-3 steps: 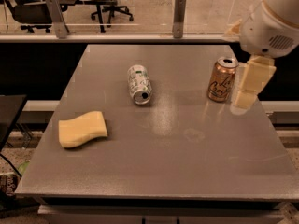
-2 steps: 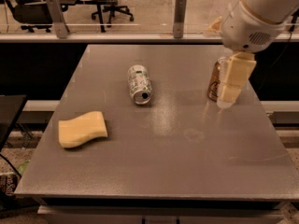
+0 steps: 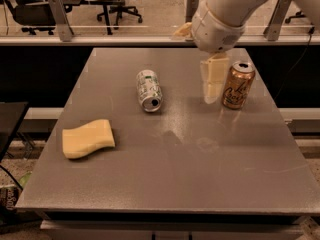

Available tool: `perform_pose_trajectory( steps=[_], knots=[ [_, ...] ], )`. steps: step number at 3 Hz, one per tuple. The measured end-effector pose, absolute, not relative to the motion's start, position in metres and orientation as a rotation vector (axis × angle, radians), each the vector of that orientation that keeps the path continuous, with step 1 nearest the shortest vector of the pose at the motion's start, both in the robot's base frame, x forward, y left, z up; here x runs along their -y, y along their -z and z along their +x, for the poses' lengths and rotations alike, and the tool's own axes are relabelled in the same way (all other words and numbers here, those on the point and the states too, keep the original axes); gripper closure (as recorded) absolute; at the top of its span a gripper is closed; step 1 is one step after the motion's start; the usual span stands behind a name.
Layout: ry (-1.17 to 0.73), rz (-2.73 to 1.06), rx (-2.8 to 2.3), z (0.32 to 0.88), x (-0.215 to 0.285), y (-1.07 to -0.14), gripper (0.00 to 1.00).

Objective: Place 7up can upright

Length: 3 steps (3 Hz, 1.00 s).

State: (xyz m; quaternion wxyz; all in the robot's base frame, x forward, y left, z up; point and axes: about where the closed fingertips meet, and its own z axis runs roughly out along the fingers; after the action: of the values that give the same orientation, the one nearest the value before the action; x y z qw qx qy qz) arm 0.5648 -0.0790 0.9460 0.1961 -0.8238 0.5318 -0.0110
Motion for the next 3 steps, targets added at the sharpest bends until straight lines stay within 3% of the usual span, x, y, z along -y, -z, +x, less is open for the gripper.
perform_pose_trajectory(
  steps=[3],
  knots=[
    [0.086, -2.638, -1.033, 0.604, 0.032, -0.907, 0.0]
  ],
)
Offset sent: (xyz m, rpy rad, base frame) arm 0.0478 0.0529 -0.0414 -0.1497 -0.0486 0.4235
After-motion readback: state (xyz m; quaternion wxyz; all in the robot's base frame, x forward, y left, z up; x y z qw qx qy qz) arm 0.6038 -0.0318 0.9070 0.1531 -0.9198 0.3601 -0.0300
